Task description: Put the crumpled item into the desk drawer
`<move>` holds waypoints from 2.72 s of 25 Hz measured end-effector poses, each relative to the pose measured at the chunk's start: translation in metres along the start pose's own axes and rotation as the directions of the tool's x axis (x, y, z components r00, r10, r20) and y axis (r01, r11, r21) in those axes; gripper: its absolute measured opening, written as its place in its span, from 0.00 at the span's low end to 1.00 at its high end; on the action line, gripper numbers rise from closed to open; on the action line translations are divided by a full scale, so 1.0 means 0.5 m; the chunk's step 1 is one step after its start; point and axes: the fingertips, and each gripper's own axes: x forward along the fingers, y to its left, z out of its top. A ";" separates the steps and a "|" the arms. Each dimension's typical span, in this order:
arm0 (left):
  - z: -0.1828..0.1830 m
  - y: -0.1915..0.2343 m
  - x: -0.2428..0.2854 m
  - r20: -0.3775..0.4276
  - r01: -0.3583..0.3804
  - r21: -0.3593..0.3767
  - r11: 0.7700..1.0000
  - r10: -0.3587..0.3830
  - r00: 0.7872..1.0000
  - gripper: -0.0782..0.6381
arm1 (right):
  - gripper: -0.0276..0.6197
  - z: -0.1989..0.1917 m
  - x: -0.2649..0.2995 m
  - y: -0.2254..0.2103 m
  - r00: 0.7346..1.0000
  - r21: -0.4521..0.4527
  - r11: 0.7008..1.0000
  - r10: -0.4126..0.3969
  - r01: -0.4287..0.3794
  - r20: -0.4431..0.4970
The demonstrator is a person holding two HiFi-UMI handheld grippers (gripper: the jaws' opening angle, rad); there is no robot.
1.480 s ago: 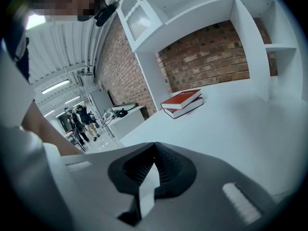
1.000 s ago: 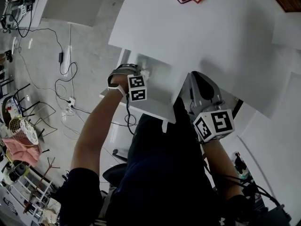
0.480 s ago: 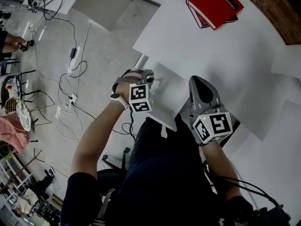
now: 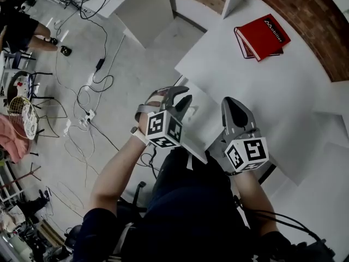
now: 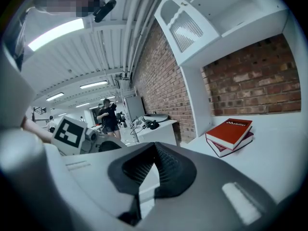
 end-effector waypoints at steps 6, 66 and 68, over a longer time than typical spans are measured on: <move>0.079 0.070 -0.110 0.118 -0.129 -0.120 0.984 0.143 0.983 0.25 | 0.05 0.052 0.006 0.035 0.998 -0.035 0.999 0.035 -0.033 0.048; 0.210 0.275 -0.421 0.395 -0.183 -0.627 0.757 0.511 0.763 0.11 | 0.05 0.321 -0.026 0.209 0.954 -0.219 0.975 0.108 -0.046 0.279; 0.207 0.275 -0.420 0.394 -0.182 -0.628 0.757 0.511 0.764 0.11 | 0.05 0.319 -0.025 0.208 0.955 -0.219 0.975 0.106 -0.045 0.278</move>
